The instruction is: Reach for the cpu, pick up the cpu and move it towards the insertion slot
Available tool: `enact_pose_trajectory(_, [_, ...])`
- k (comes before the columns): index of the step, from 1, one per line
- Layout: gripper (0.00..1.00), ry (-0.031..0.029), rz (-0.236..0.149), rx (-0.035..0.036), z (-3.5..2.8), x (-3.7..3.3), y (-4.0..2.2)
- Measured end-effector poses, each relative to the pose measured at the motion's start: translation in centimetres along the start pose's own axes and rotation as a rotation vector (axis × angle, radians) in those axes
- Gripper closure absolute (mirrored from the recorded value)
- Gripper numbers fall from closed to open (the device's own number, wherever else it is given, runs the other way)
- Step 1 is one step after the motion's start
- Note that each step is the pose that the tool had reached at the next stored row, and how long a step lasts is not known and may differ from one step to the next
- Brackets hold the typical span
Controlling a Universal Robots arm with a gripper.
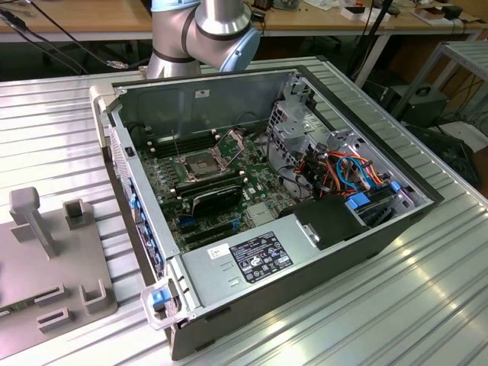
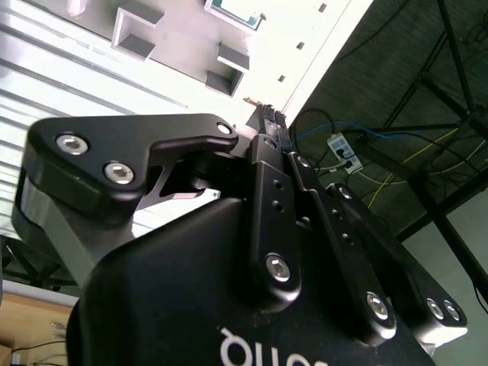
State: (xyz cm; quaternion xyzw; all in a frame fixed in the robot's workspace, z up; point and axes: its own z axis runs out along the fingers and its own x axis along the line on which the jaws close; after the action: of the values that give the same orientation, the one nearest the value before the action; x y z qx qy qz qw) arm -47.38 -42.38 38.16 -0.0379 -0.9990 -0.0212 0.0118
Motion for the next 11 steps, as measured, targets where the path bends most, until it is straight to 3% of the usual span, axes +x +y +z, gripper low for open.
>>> enact_pose_trajectory(3, [0.89, 0.0000, 0.000, 0.0000, 0.00, 0.00, 0.00])
enact_pose_trajectory(10, [0.46, 0.0005, 0.000, 0.0001, 0.01, 0.02, 0.00])
enact_pose_trajectory(11, [0.40, 0.0038, -0.004, 0.0004, 0.13, 0.02, 0.01])
